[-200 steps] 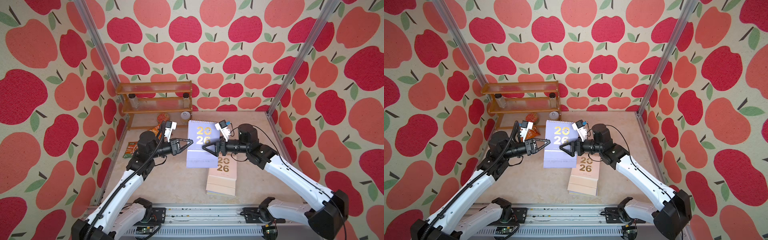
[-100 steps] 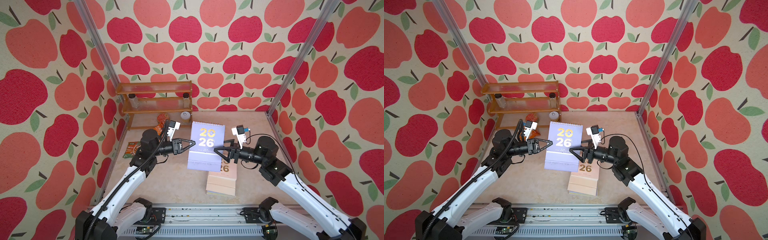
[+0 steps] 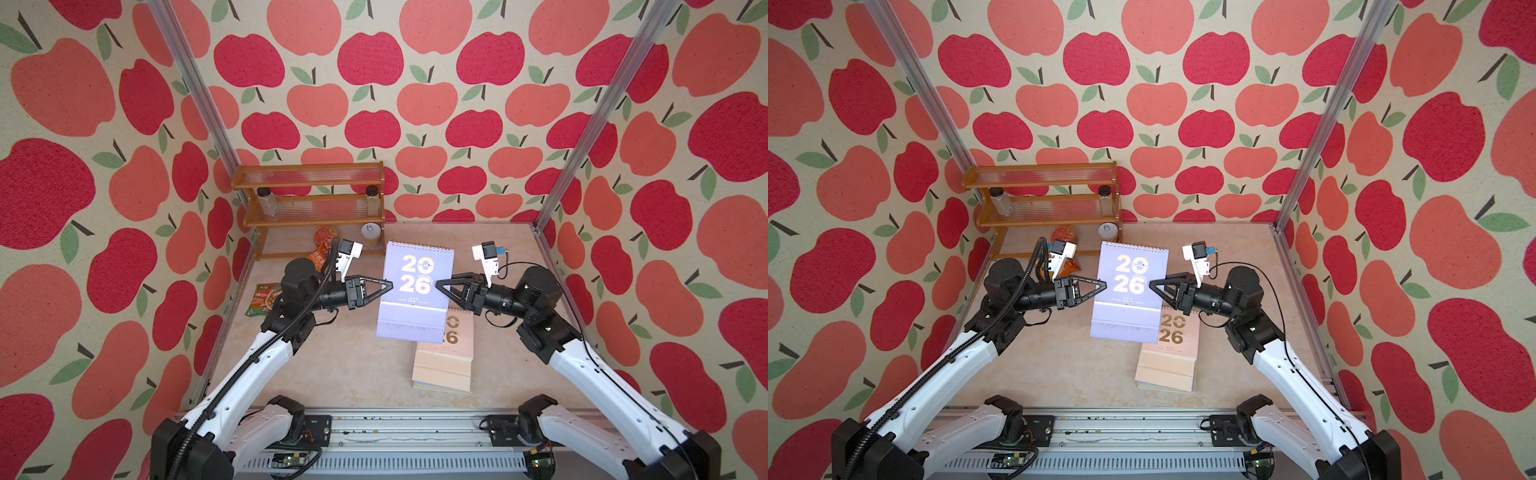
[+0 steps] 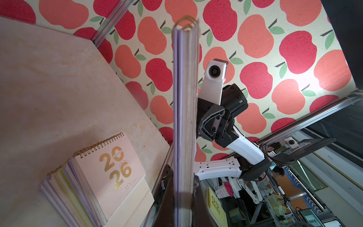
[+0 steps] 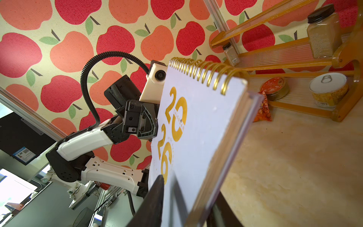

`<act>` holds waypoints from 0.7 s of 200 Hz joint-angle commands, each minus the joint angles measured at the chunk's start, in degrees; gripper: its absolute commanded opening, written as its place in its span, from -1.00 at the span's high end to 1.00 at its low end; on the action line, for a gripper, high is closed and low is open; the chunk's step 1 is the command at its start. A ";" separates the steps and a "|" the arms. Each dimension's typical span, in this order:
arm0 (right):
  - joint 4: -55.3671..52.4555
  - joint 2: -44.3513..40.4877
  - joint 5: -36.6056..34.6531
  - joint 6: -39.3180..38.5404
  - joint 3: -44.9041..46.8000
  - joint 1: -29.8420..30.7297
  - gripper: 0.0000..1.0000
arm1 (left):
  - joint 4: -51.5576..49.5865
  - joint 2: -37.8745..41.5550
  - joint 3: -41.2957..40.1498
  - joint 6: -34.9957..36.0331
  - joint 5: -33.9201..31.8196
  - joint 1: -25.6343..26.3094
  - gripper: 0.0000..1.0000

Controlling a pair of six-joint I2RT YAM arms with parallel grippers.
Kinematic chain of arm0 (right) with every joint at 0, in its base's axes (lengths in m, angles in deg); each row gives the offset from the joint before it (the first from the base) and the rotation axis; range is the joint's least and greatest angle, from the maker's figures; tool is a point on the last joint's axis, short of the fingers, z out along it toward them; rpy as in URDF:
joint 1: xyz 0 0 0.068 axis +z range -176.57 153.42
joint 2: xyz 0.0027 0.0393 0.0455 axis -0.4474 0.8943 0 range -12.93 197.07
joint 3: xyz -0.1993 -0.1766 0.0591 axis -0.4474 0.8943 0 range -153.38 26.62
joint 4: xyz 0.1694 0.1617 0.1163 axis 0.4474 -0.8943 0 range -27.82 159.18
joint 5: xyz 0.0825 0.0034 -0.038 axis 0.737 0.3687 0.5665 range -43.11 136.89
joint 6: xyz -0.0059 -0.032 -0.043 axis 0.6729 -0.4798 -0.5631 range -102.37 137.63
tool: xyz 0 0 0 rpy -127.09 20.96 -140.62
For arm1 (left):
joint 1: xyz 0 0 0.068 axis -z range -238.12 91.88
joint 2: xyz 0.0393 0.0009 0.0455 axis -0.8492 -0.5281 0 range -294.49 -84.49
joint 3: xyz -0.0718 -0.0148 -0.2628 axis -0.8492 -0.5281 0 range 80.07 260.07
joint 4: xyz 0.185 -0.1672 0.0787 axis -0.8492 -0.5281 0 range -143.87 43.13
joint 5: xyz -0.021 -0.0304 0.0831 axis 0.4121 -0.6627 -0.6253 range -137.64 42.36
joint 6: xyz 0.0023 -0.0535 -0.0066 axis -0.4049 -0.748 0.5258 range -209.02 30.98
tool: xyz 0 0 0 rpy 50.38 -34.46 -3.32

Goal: Stack the calendars
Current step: Place the calendar at the calendar.

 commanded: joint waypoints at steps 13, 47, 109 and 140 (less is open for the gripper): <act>7.90 1.59 6.57 4.15 0.84 -2.44 0.45 | 3.77 -2.68 0.93 0.79 -1.59 1.50 1.00; 7.27 2.25 8.24 4.58 1.04 -4.58 1.00 | 5.50 -7.22 2.11 0.79 -2.37 2.53 1.00; -21.76 1.26 5.03 -0.60 -2.50 -11.56 1.00 | -5.51 -12.68 9.64 9.36 -2.91 1.08 -0.99; -33.87 -2.26 5.80 -0.97 -0.05 -15.98 1.00 | -6.93 -12.36 9.66 9.38 -2.17 -3.40 -0.99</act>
